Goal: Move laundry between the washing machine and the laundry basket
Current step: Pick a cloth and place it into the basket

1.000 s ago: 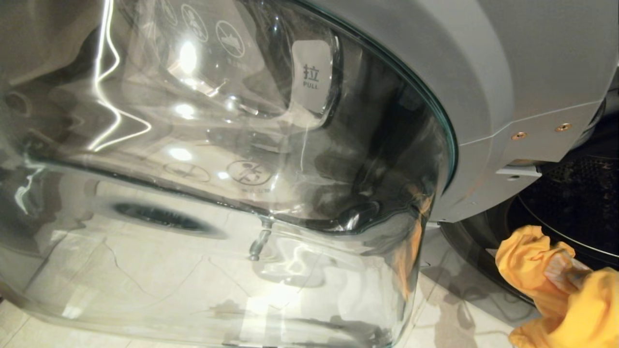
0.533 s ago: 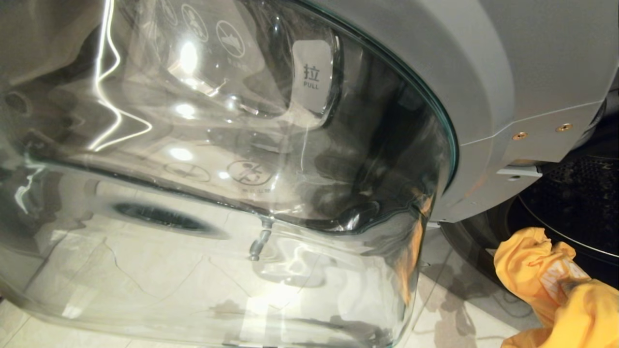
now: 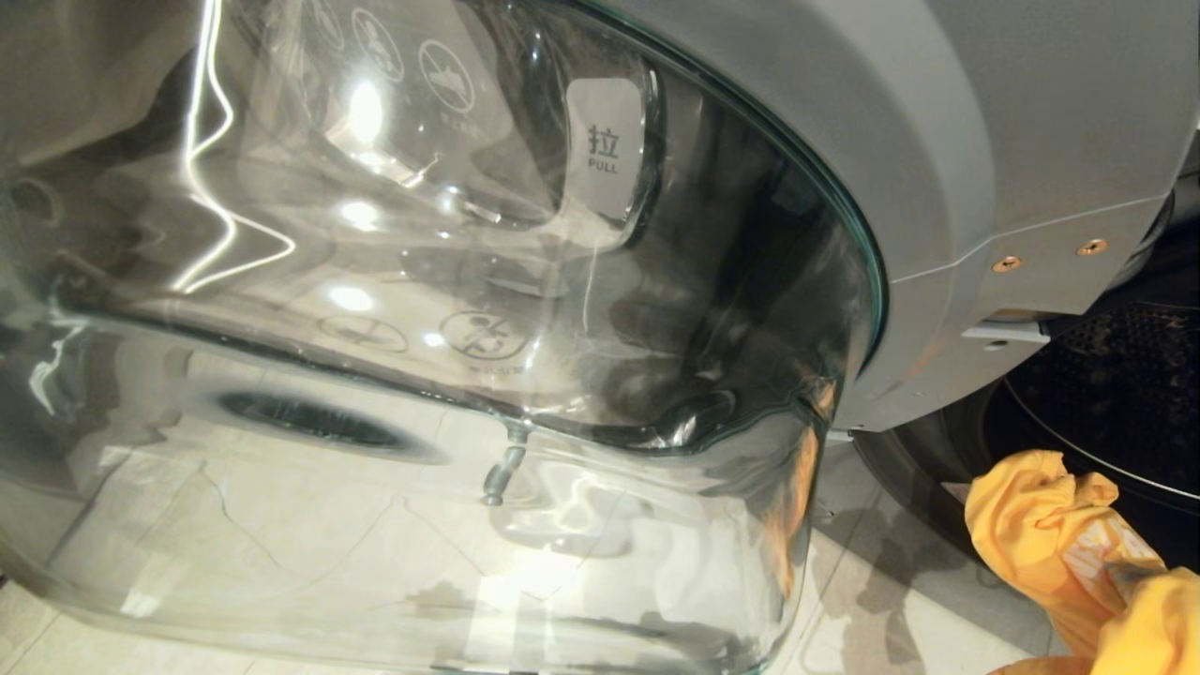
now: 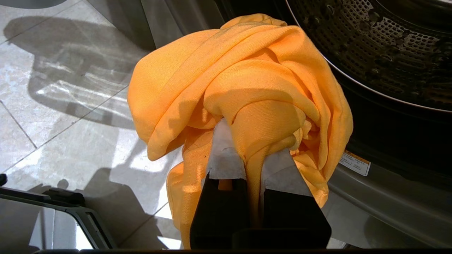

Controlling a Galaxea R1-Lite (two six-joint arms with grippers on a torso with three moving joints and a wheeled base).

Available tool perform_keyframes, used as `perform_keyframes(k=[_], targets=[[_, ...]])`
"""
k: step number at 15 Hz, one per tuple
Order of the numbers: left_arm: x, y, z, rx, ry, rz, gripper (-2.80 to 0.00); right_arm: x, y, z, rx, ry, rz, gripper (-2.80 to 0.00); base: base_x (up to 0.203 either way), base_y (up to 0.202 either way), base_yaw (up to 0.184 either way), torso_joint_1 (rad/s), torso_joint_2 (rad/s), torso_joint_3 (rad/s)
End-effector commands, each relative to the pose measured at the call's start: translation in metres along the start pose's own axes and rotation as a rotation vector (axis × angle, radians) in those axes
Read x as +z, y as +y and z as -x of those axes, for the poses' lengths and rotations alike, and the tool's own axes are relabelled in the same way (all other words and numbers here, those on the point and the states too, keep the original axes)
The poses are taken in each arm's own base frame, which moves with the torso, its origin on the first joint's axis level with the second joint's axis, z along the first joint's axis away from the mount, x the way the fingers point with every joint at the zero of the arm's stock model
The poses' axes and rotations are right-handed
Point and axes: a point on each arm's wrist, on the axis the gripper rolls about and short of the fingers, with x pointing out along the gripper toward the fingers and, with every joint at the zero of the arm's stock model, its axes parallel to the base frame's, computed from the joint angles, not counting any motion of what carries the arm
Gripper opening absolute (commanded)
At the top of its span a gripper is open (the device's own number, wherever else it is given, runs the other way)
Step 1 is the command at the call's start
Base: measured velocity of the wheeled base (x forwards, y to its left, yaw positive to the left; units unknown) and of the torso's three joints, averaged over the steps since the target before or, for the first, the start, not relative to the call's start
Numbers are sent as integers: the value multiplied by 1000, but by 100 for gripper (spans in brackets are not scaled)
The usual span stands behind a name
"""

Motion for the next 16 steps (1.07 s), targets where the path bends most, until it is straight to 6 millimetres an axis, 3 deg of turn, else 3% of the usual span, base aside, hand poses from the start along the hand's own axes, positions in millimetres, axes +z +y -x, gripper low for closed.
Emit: perform_keyframes(k=[1, 16], targets=[[-11, -1, -2, -2, 39, 0, -280, 0, 0, 1, -1, -10, 1, -280, 0, 0, 0, 0, 0, 0], [-11, -1, -2, -2, 39, 0, -280, -1, 0, 1, -7, -1, -4, -280, 0, 0, 0, 0, 0, 0]])
